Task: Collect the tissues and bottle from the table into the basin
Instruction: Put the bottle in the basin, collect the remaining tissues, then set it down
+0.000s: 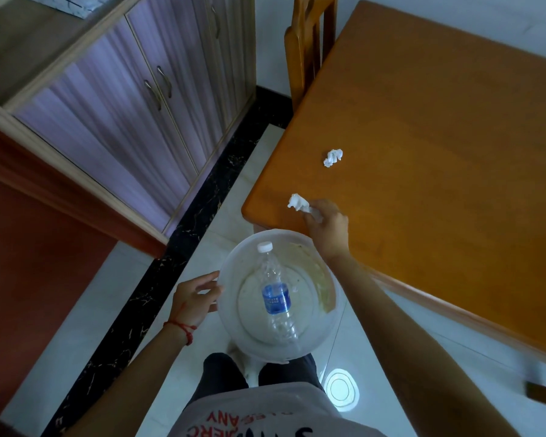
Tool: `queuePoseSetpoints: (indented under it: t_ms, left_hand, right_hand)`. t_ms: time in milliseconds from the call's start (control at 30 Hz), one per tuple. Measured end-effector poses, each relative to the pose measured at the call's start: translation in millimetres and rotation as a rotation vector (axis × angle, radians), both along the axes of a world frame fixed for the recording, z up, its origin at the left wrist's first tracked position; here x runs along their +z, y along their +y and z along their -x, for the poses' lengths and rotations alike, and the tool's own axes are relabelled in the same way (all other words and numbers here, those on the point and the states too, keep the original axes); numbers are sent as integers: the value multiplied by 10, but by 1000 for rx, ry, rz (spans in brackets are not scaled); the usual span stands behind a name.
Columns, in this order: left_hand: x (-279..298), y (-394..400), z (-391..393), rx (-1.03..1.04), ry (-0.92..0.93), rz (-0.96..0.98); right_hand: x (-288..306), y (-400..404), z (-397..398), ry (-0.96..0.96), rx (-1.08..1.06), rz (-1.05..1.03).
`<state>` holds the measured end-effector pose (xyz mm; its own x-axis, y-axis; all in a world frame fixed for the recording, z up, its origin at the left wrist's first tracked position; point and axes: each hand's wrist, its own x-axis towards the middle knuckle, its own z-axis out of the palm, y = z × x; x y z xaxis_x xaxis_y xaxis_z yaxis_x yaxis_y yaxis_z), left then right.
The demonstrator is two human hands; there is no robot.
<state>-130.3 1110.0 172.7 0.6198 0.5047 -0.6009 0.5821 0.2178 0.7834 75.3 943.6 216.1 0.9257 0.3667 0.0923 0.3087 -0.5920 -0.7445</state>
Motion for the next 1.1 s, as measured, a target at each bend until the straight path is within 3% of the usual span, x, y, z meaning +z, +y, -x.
queuePoseSetpoints:
  t_ms: [167,300,467,667,933,1100]
  left_hand:
    - [25,-14,36,28,-5,22]
    - [33,9,110,56,-13,45]
    - [74,45,258,112,-20,38]
    - [102,134,502,205,-28,43]
    - [202,323,806,361,-56,30]
    - [192,618,951,371,-76,16]
  right_hand:
    - [97,-111,553,80,99,0]
    - [3,-176,846,259,185,61]
    - [-19,-217,960,246,321,106]
    - [-103,-313,901,138,218,122]
    - [-221,-93,907,428,127,91]
    - [-293,255,1000,480,134,66]
